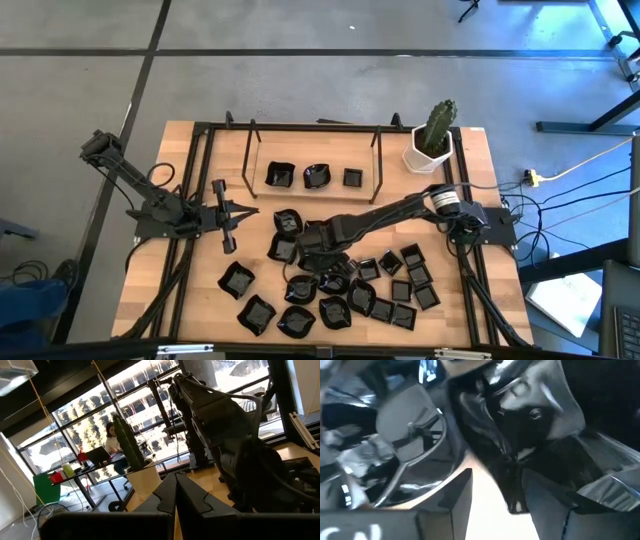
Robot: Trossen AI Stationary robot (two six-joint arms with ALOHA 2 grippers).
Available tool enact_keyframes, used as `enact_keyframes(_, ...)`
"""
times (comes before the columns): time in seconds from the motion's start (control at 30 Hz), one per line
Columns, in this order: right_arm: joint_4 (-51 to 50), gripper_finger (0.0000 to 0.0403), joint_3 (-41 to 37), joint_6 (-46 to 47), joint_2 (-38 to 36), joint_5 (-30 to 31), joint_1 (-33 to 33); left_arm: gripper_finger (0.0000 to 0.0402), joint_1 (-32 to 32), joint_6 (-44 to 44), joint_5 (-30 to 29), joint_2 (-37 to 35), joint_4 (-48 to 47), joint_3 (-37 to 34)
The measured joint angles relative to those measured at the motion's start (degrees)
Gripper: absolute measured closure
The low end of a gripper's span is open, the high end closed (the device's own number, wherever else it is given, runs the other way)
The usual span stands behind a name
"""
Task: Pick & Place Mini shaped plates
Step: Stack the distorted square plate on the top of the distorted square plate on the shelf
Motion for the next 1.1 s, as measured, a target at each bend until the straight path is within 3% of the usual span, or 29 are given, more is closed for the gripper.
enact_keyframes(0.6,3.0,0.0321,0.0,-0.1,0.2,1.8,-0.3,0.0398,0.0,0.3,0.0,0.0,0.0,0.0)
enact_keyframes(0.87,3.1,0.0395,0.0,0.5,-0.2,2.2,-0.3,0.0398,0.0,0.4,0.0,0.0,0.0,0.0)
enact_keyframes(1.1,0.7,0.0397,0.0,3.2,-2.2,1.9,-0.4,0.0398,0.0,0.4,0.0,0.0,-1.5,0.0)
